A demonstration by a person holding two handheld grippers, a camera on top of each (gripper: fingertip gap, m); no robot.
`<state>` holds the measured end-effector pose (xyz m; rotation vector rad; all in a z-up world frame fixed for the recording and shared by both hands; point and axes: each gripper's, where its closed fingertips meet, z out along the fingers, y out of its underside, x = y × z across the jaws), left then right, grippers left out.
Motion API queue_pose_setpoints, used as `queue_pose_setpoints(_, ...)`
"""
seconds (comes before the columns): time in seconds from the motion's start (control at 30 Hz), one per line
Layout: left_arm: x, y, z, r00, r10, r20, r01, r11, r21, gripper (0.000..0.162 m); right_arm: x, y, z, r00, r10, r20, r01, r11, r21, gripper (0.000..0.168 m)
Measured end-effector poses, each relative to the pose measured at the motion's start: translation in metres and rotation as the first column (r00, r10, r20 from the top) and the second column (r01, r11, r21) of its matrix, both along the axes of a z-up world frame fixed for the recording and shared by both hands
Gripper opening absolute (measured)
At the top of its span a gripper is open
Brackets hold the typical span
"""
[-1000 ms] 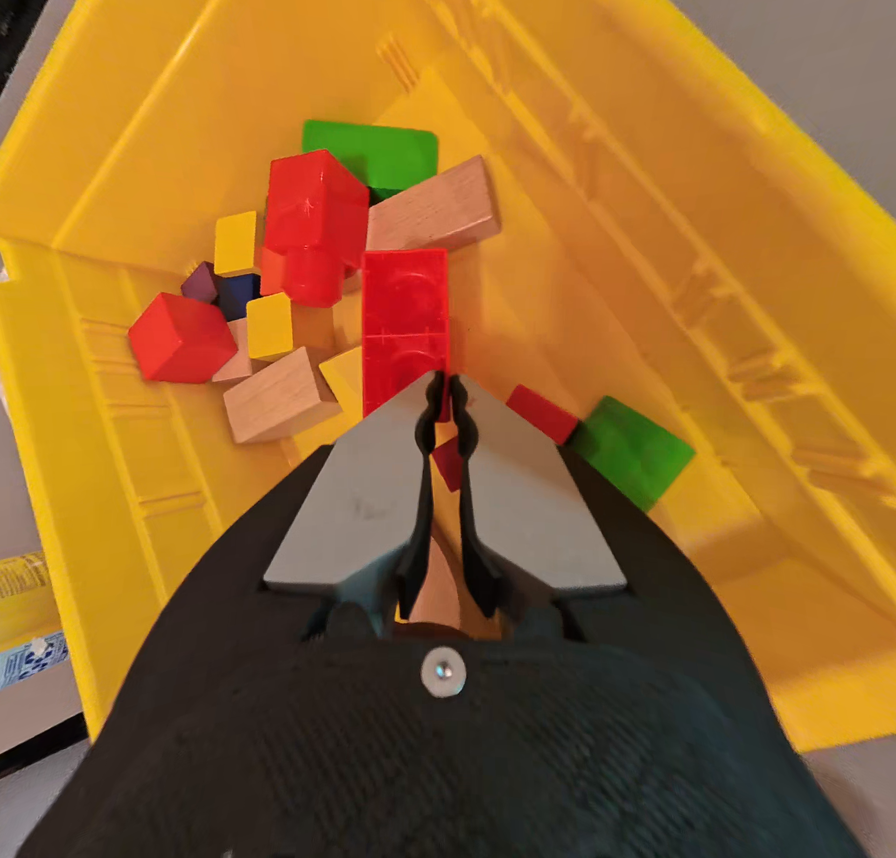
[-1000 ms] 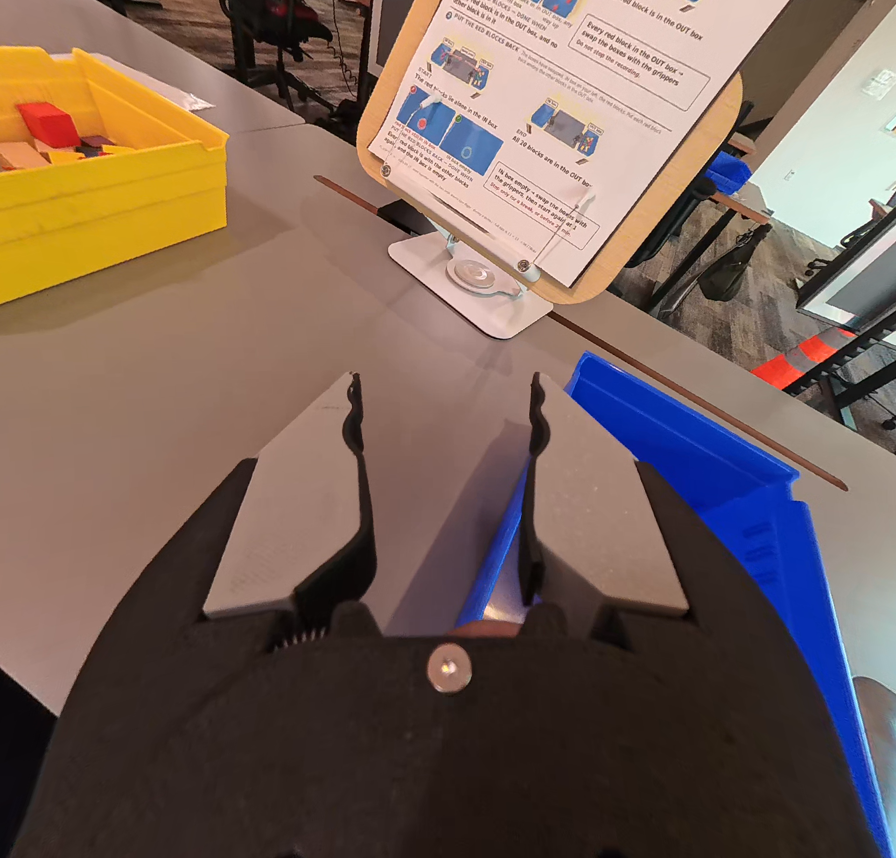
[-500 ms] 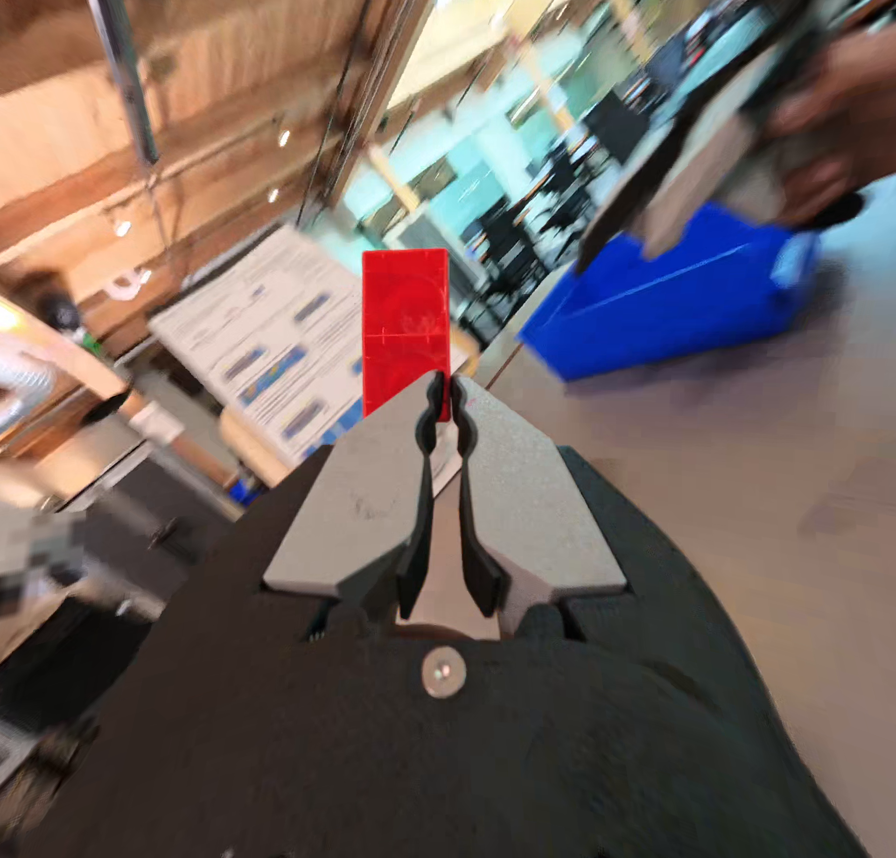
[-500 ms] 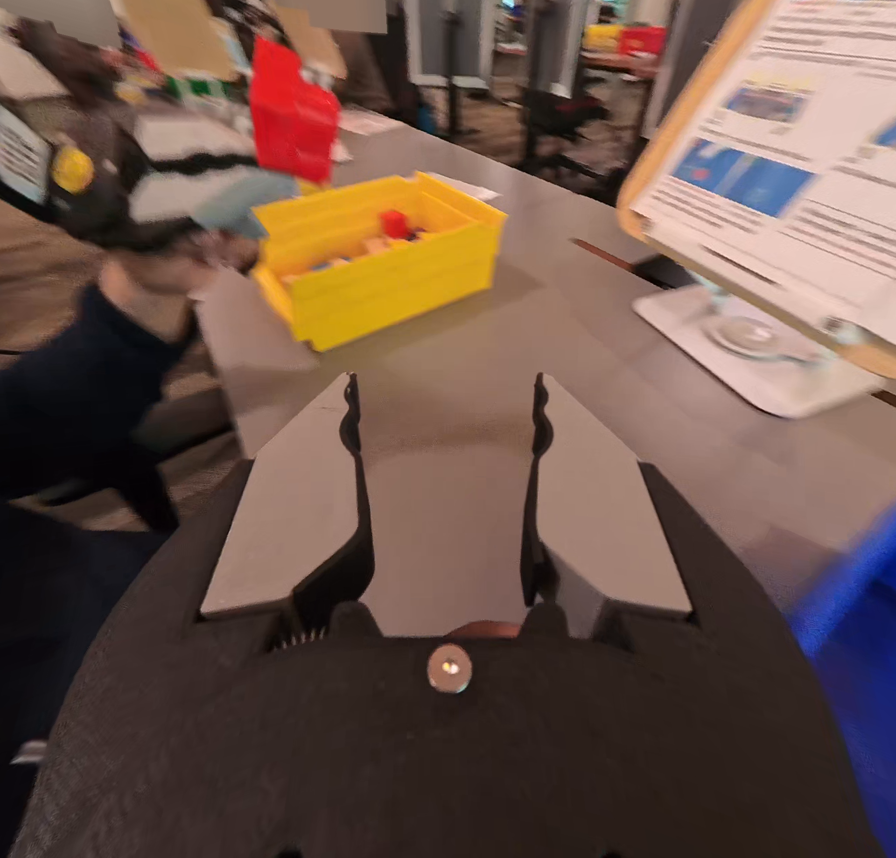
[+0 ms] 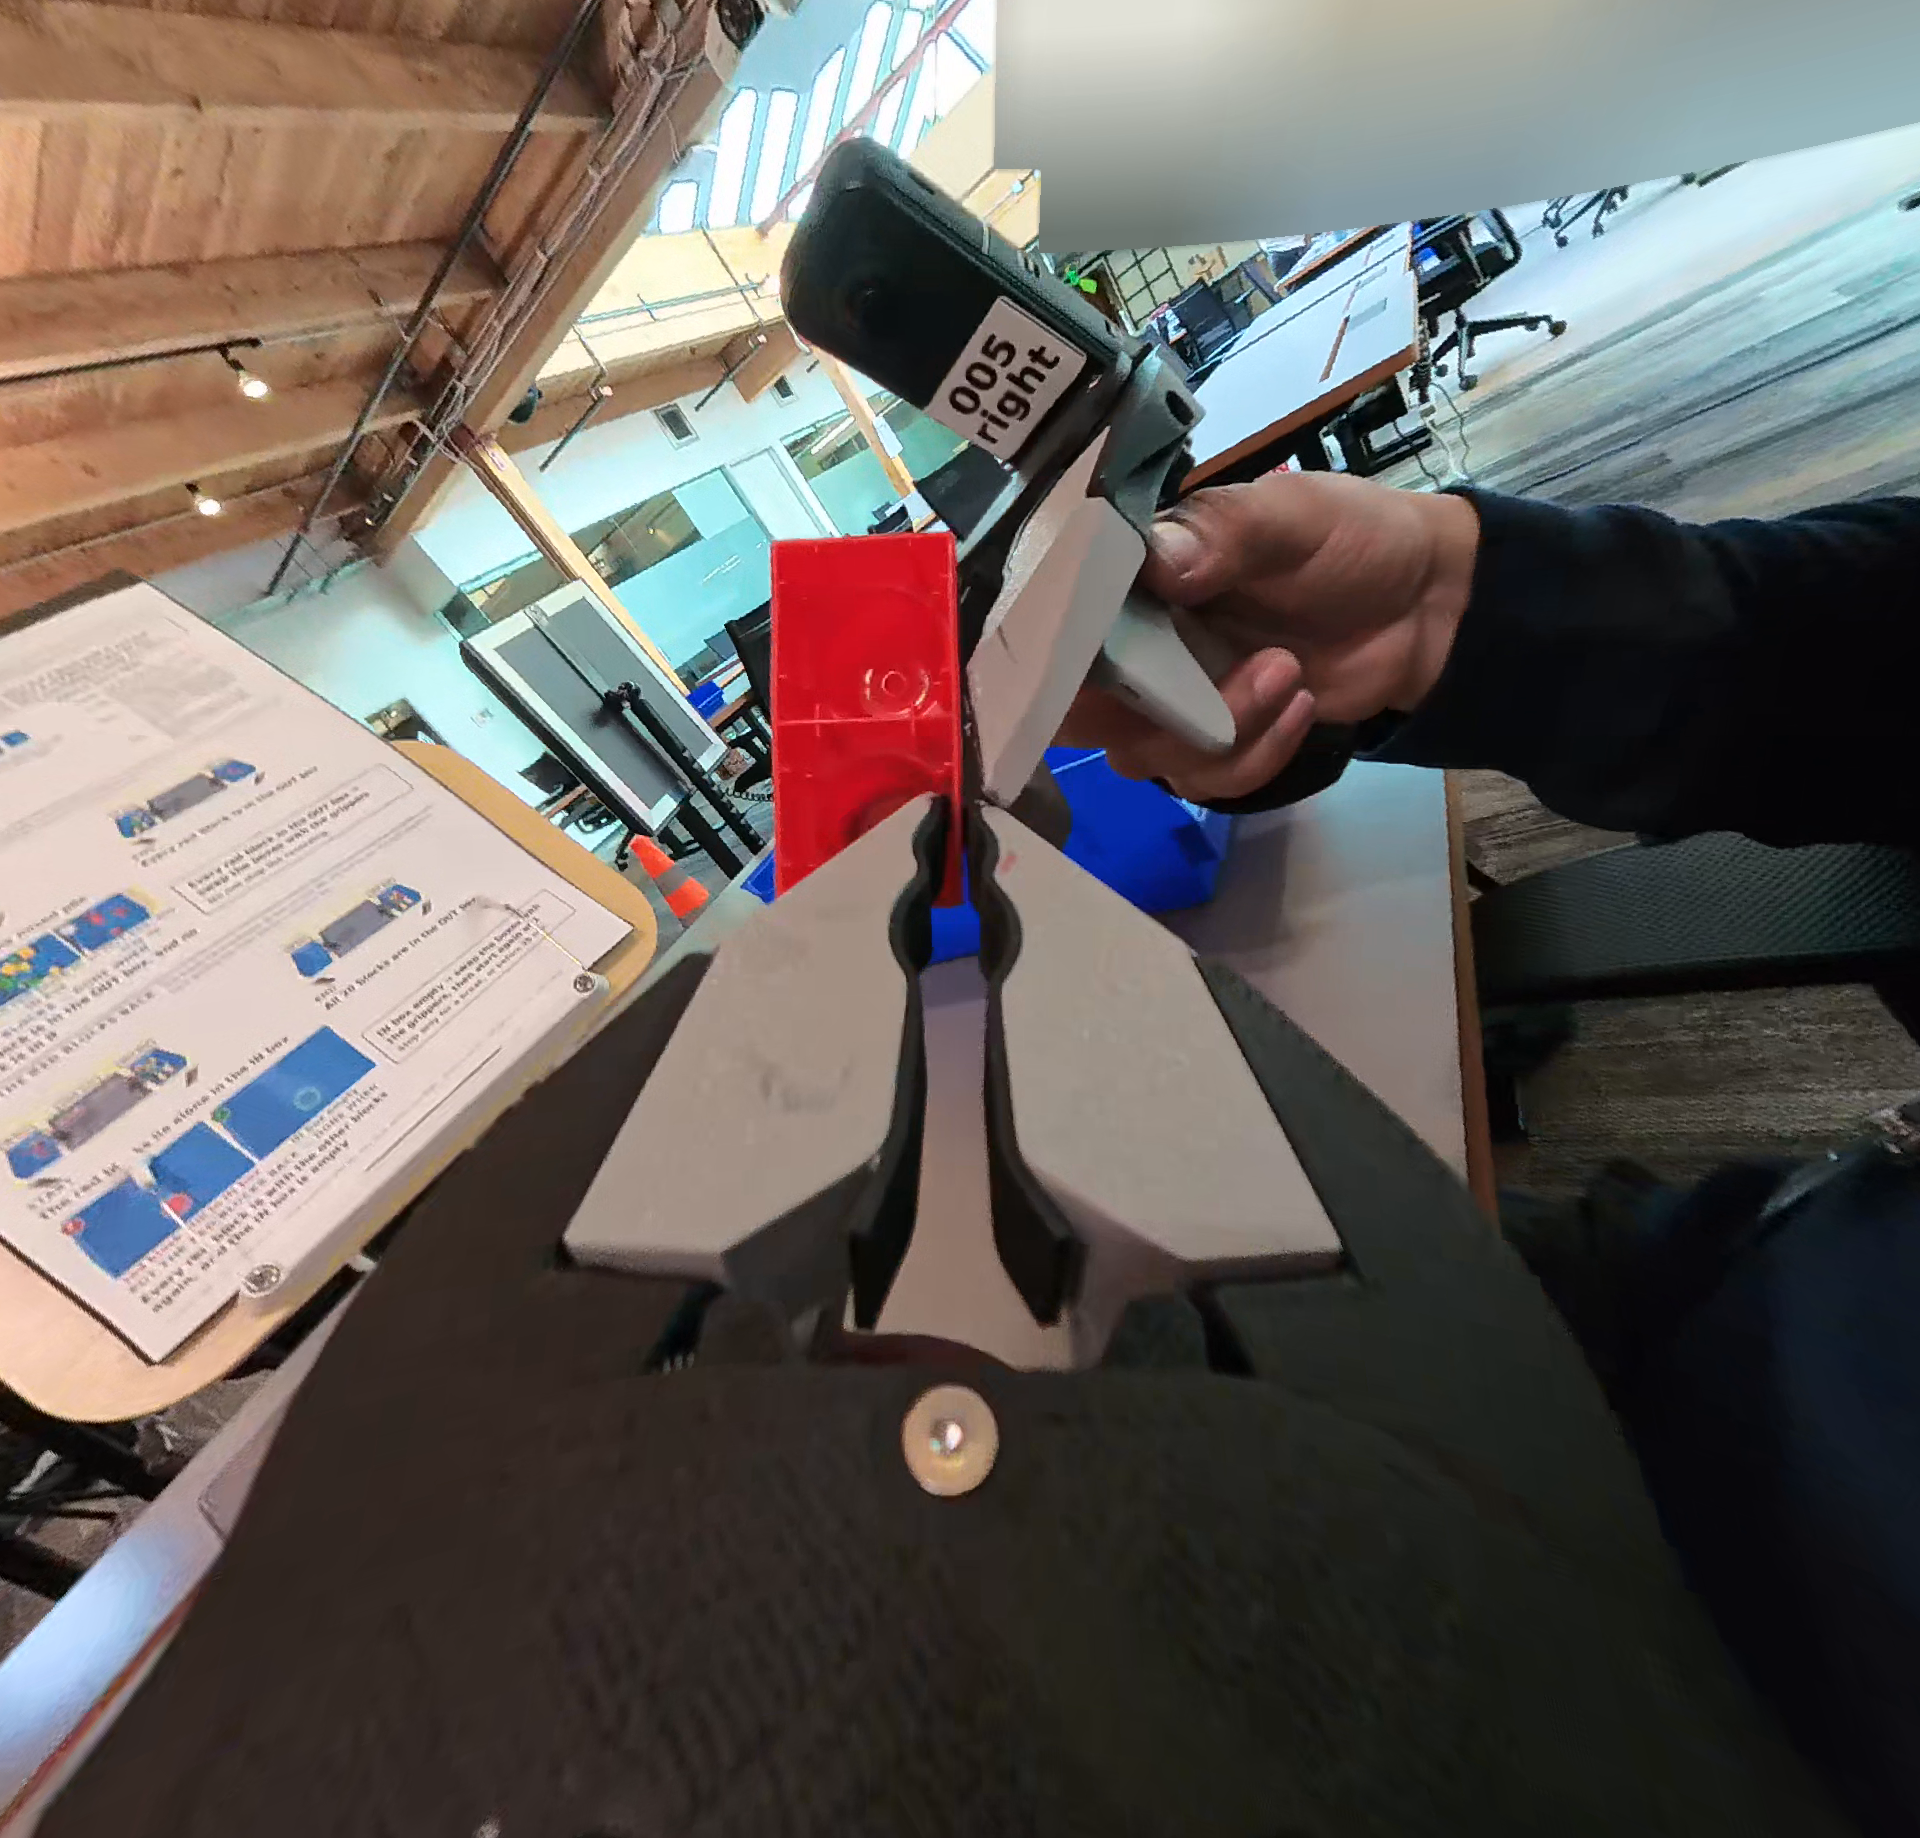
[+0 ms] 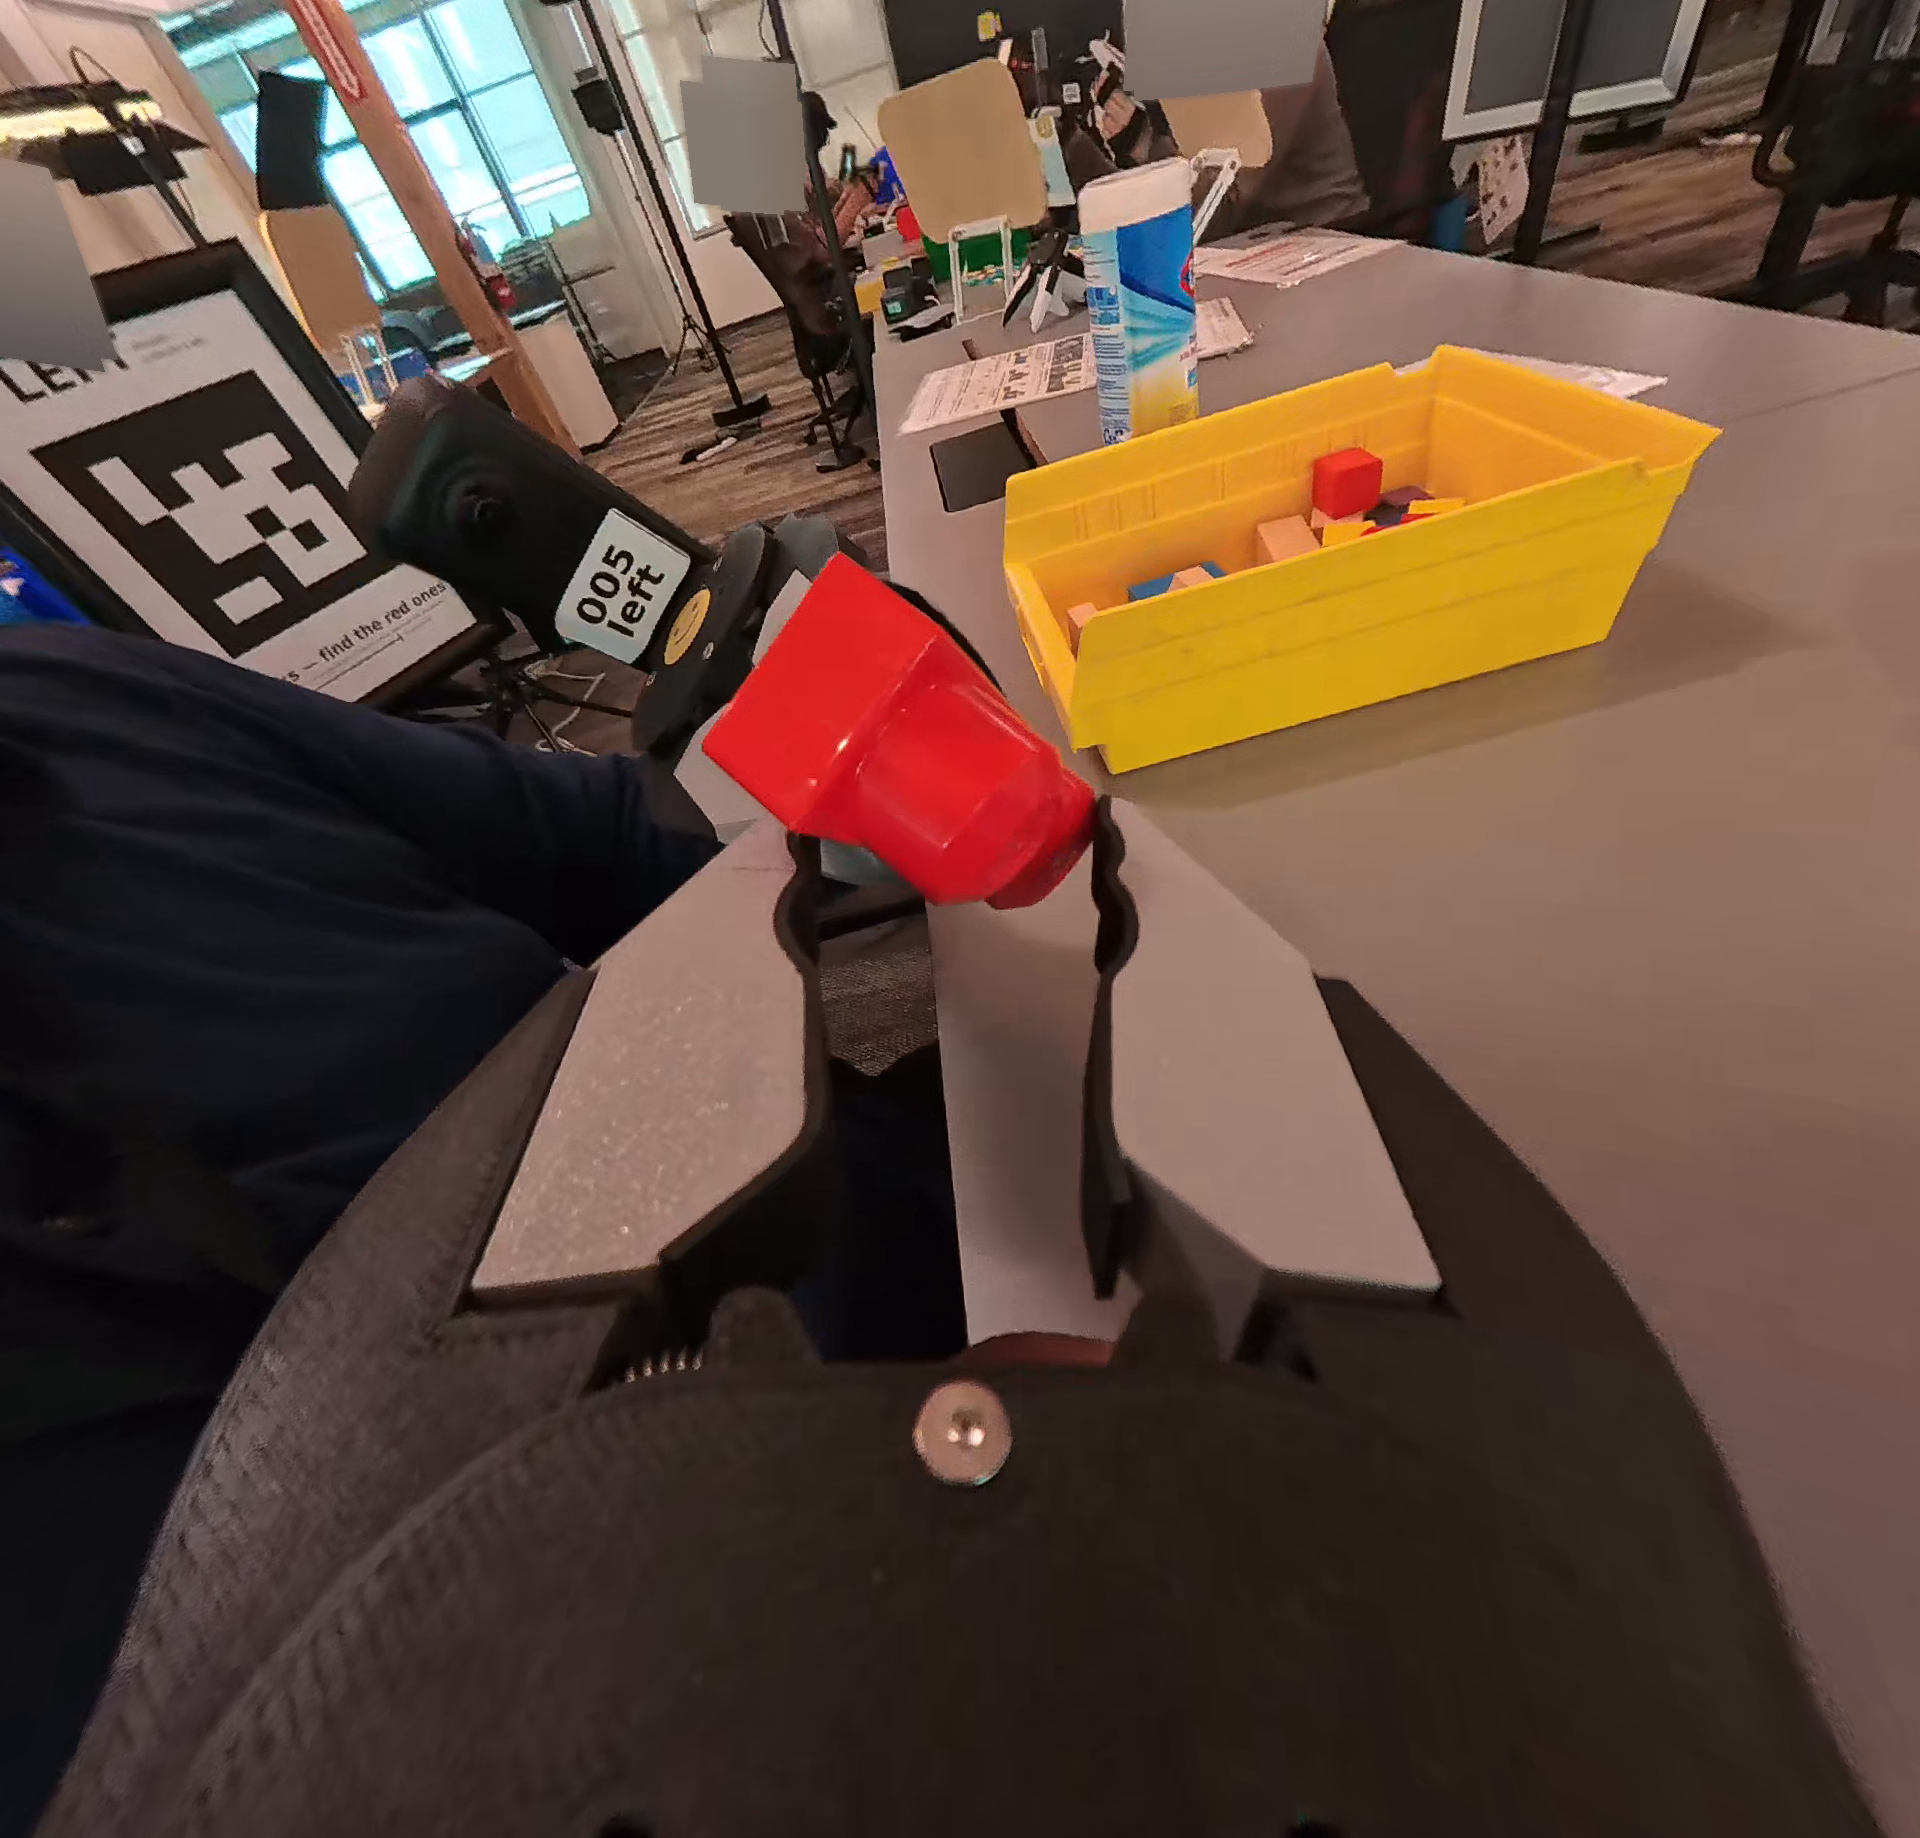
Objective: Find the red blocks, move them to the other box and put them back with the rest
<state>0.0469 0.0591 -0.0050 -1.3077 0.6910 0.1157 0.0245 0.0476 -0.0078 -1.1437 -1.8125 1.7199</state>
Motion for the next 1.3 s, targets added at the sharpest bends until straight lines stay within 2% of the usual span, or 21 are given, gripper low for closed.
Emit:
queue_pose_setpoints(0.07,-0.005,0.003,-0.001,1.000,0.019,0.010,-0.019,1.000,-0.001,0.007,-0.002,0.006,0.000,1.000,-0.014,0.005,0.014,1.000,-0.020,0.046)
queue_pose_setpoints(0.13,-0.012,0.006,-0.002,0.999,0.051,0.009,-0.051,0.999,-0.008,0.013,-0.002,0.018,0.002,0.999,-0.051,-0.006,0.051,0.999,-0.019,0.031)
queue_pose_setpoints(0.2,-0.015,0.010,-0.006,0.998,0.055,0.032,-0.053,0.997,-0.060,0.006,0.001,0.031,0.003,0.997,-0.083,-0.002,0.083,0.997,0.001,0.024)
queue_pose_setpoints(0.33,-0.022,0.028,-0.004,0.988,0.067,0.136,-0.053,0.993,-0.106,0.004,-0.005,0.049,0.006,0.987,-0.162,-0.013,0.162,0.986,-0.049,0.025)
queue_pose_setpoints(0.43,-0.022,0.031,-0.008,0.982,0.025,0.188,0.002,0.990,-0.143,0.005,-0.008,0.055,0.002,0.988,-0.153,0.014,0.154,0.984,-0.092,0.025)
queue_pose_setpoints(0.53,-0.027,0.030,-0.014,0.988,0.050,0.143,-0.029,0.989,-0.145,0.004,-0.011,0.054,-0.004,0.989,-0.145,0.031,0.148,0.985,-0.093,0.025)
queue_pose_setpoints(0.83,-0.026,0.021,-0.028,0.999,0.001,0.050,0.010,0.974,-0.225,0.004,-0.013,0.047,-0.018,0.992,-0.092,0.081,0.099,0.992,-0.084,0.026)
queue_pose_setpoints(0.93,-0.024,0.017,-0.031,0.999,-0.025,0.043,0.036,0.966,-0.257,0.004,-0.016,0.045,-0.020,0.993,-0.087,0.076,0.094,0.991,-0.093,0.031)
queue_pose_setpoints(1.07,-0.016,0.009,-0.033,0.988,-0.109,0.112,0.139,0.940,-0.310,0.003,-0.019,0.042,-0.011,0.997,-0.075,0.033,0.079,0.986,-0.145,0.049)
queue_pose_setpoints(1.13,-0.011,0.010,-0.038,0.987,-0.123,0.105,0.151,0.934,-0.323,0.003,-0.017,0.035,-0.008,0.999,-0.037,0.022,0.040,0.986,-0.163,0.060)
queue_pose_setpoints(1.23,-0.003,0.013,-0.052,0.991,-0.118,0.062,0.132,0.924,-0.360,0.004,-0.017,0.026,-0.015,0.999,-0.015,0.029,0.018,0.994,-0.109,0.034)
queue_pose_setpoints(1.3,-0.006,0.016,-0.055,0.995,-0.087,0.053,0.100,0.925,-0.367,0.004,-0.021,0.028,-0.020,0.997,-0.055,0.049,0.059,0.996,-0.072,0.035)
